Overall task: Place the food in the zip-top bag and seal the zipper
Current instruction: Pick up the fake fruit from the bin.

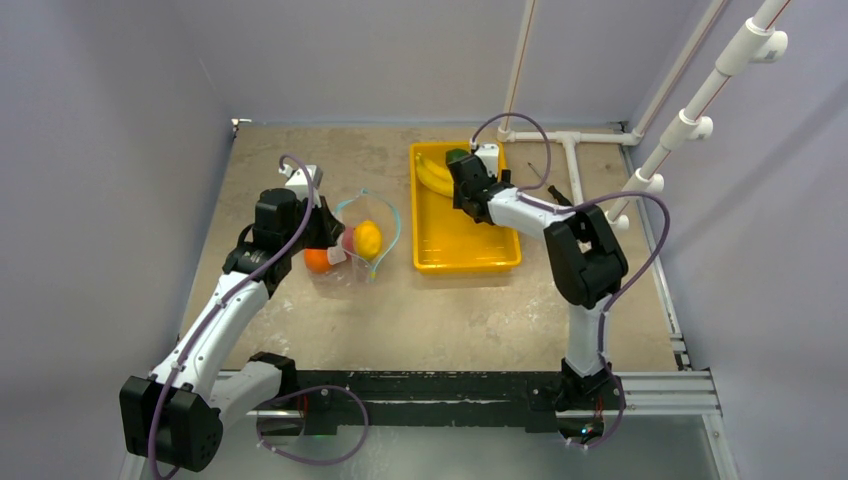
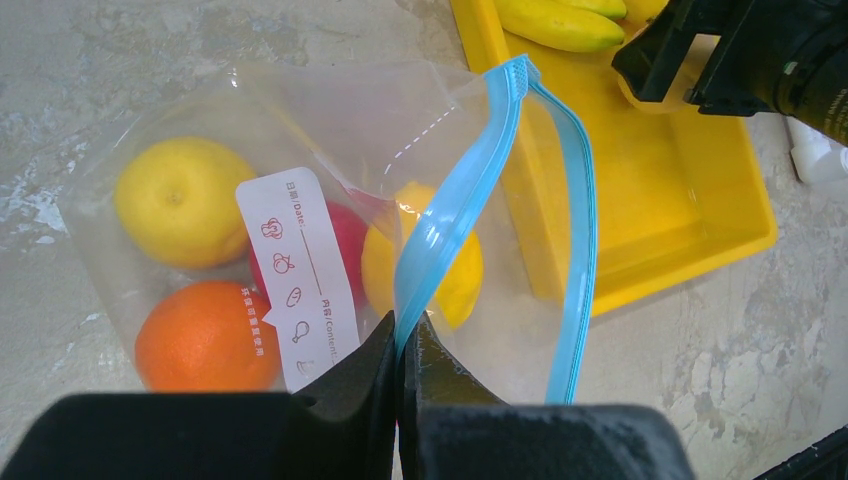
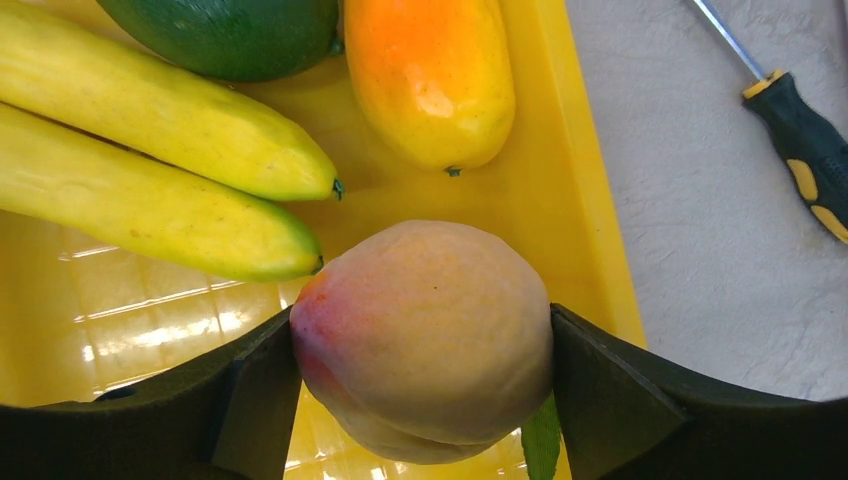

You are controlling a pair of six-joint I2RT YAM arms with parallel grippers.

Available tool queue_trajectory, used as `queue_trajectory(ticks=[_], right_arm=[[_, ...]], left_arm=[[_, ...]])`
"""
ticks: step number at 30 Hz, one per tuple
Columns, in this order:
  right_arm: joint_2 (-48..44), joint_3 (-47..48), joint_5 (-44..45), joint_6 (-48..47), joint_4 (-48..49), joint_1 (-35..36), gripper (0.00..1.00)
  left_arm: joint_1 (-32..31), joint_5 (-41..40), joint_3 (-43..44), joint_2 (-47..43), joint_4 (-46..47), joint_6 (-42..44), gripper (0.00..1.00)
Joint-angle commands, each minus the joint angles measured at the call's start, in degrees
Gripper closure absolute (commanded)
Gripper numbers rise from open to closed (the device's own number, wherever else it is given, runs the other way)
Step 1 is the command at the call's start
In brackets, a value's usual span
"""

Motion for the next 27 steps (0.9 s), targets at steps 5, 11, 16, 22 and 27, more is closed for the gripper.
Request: queue_trajectory(ticks=[5, 11, 16, 22, 27], right_arm=[[-9.78, 0.07, -3.12, 1.48, 1.55, -0.08, 0.47], [-16.15, 1.36, -13.28, -0.22, 2.72, 0.08, 0.48], [-20.26, 2.38, -24.12, -3.36, 4.63, 0.7, 0.5], [-23.0, 3.06, -33.48, -5.41, 5.67, 2.76, 0.5], [-24.12, 2.0, -38.27, -6.69, 7.71, 6.78, 0.51]], left_arm=[[-0.26, 0.5, 0.48, -0.34, 1.28, 0.89, 1.0], [-0.26, 0.59, 0.54, -0.23, 1.28, 0.89, 1.0], [-0.26, 0.5, 0.53, -0.23, 1.26, 0.89, 1.0], [-0.26, 0.5, 0.53, -0.1, 1.28, 0.84, 1.0], [-0.26, 0.84, 0.39, -0.12, 1.28, 0.81, 1.0]])
